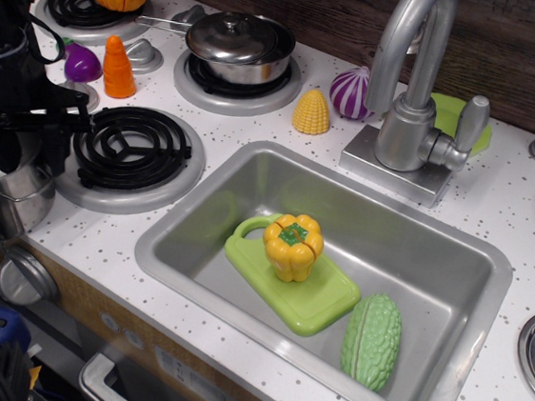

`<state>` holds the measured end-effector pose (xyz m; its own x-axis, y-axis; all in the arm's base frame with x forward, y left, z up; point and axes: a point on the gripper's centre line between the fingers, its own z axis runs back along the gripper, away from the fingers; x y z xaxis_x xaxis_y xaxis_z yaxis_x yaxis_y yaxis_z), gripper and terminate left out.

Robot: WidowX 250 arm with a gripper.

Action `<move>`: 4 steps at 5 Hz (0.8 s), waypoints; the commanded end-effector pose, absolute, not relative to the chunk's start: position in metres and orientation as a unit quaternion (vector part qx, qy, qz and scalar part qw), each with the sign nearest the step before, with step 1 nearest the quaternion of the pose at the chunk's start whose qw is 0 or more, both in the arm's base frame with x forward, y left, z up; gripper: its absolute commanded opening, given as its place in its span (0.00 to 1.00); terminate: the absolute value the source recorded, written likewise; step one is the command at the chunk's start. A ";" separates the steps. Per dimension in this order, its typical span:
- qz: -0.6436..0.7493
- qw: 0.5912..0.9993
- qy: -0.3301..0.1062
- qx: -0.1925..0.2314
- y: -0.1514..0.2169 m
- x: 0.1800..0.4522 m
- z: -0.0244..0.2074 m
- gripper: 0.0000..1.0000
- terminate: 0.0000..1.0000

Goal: Put pot on stove which is near stove

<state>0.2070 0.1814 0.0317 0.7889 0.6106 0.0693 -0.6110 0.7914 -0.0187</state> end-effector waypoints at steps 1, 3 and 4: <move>0.320 0.945 -0.063 0.022 0.188 0.212 0.044 0.00 0.00; 0.298 0.950 -0.080 0.052 0.182 0.215 0.061 0.00 0.00; 0.280 0.954 -0.095 0.051 0.177 0.220 0.071 0.00 0.00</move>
<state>0.2179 0.1685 0.0580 0.8323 0.5320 0.1557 -0.5422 0.8398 0.0285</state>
